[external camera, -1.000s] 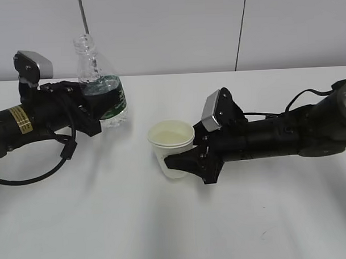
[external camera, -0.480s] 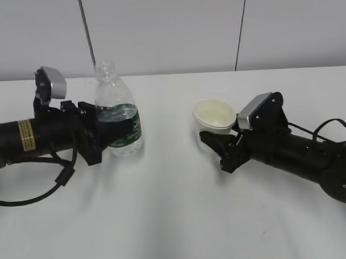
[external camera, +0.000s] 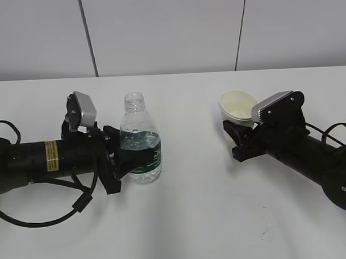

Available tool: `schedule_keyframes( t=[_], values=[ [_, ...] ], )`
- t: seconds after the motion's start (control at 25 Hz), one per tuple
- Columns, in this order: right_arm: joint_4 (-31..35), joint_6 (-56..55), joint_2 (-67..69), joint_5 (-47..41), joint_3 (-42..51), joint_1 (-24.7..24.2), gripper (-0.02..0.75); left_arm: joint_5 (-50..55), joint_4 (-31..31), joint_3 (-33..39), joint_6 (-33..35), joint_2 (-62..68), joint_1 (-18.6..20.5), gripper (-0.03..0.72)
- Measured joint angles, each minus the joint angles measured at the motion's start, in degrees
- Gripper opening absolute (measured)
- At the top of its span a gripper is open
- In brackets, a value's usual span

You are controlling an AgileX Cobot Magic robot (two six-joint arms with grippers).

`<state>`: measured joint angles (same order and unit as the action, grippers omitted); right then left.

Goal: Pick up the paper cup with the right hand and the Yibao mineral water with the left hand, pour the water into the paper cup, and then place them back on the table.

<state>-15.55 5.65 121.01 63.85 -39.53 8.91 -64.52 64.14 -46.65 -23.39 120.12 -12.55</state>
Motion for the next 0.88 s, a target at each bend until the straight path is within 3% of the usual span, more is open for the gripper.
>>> schedule_keyframes(
  t=[0.36, 0.56, 0.8, 0.88],
  values=[
    [0.4, 0.1, 0.1, 0.0, 0.0, 0.0, 0.496, -0.8, -10.3, -0.1, 6.4, 3.2, -3.1, 0.336],
    [0.6, 0.1, 0.1, 0.1, 0.0, 0.0, 0.496, -2.3, -11.7, -0.4, 8.5, 4.4, -3.6, 0.361],
    [2.4, 0.1, 0.1, 0.1, 0.0, 0.0, 0.496, -1.4, -12.3, -0.4, 8.6, 4.4, -3.6, 0.533],
    [2.8, 0.1, 0.1, 0.1, 0.0, 0.0, 0.496, -1.4, -12.2, -0.4, 8.5, 4.4, -3.6, 0.559]
  ],
)
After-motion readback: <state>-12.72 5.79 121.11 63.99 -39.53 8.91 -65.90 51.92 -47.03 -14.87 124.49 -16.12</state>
